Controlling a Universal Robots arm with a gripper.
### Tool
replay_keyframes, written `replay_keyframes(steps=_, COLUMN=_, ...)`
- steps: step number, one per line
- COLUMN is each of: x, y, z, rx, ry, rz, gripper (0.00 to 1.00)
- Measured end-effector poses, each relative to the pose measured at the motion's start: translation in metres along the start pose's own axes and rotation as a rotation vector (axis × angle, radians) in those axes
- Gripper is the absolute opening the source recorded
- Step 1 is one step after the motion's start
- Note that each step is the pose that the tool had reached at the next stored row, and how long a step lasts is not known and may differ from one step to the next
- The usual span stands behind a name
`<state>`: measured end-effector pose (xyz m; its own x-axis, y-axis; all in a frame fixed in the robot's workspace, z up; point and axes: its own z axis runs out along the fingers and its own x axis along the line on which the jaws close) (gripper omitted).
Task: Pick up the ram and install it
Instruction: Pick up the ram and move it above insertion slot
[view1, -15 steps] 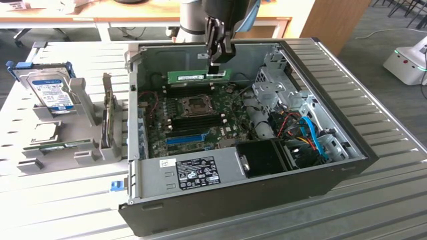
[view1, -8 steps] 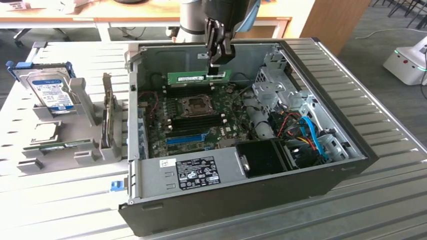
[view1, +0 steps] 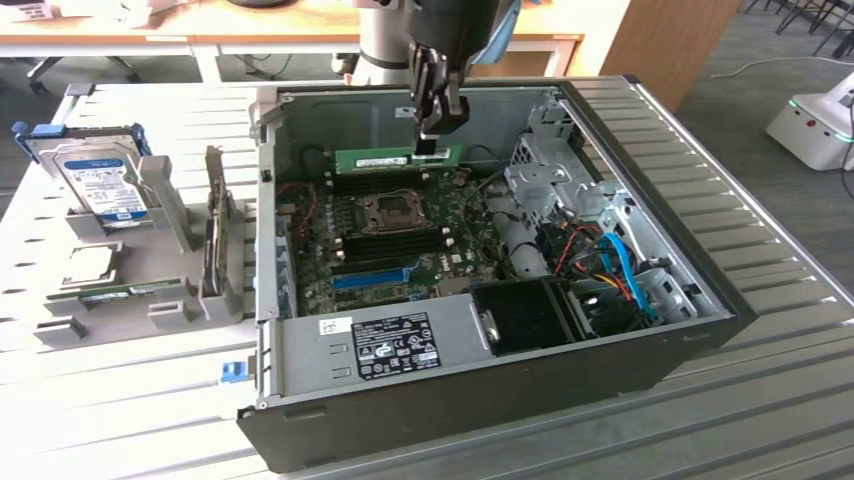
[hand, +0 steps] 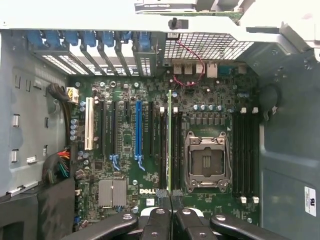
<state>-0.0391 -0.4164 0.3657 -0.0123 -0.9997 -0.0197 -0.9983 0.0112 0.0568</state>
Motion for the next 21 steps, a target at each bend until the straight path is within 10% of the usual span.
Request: replay_keyframes(steps=21, x=-0.0059, y=-0.0001, z=0.0028, rx=0.0, ry=-0.0001, rz=0.0, gripper=0.12)
